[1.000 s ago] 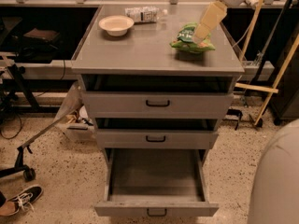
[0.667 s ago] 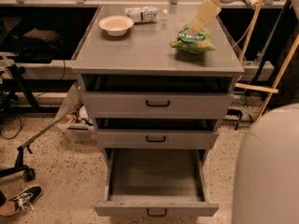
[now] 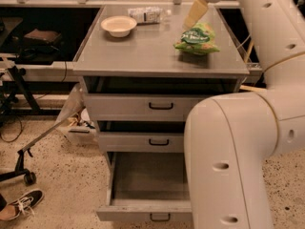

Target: Place green rice chip bag into bottom drawer

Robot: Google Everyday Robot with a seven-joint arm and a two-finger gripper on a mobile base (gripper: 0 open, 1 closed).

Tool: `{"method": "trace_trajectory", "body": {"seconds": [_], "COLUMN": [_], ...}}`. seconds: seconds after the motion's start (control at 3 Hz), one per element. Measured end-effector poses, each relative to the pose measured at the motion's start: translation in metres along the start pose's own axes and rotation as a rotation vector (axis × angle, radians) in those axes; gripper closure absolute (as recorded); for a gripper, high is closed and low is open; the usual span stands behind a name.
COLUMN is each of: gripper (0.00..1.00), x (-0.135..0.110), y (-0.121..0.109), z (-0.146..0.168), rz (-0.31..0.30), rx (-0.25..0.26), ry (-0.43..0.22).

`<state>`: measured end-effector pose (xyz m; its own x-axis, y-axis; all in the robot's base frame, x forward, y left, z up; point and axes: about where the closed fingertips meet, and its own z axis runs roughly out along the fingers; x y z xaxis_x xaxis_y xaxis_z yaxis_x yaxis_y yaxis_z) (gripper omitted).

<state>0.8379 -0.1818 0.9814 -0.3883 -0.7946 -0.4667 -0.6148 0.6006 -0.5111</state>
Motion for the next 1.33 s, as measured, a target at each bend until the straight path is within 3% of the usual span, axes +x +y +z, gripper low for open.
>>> {"method": "trace_trajectory", "body": {"seconds": [0.33, 0.67, 1.33], "gripper": [0.0, 0.0, 0.0], "x": [0.018, 0.037, 0.035], "y": [0.01, 0.027, 0.062], "z": [0.033, 0.054, 0.081], "rz": [-0.024, -0.083, -0.203], "rx": [-0.025, -0.088, -0.199], "ry": [0.067, 0.114, 0.113]}}
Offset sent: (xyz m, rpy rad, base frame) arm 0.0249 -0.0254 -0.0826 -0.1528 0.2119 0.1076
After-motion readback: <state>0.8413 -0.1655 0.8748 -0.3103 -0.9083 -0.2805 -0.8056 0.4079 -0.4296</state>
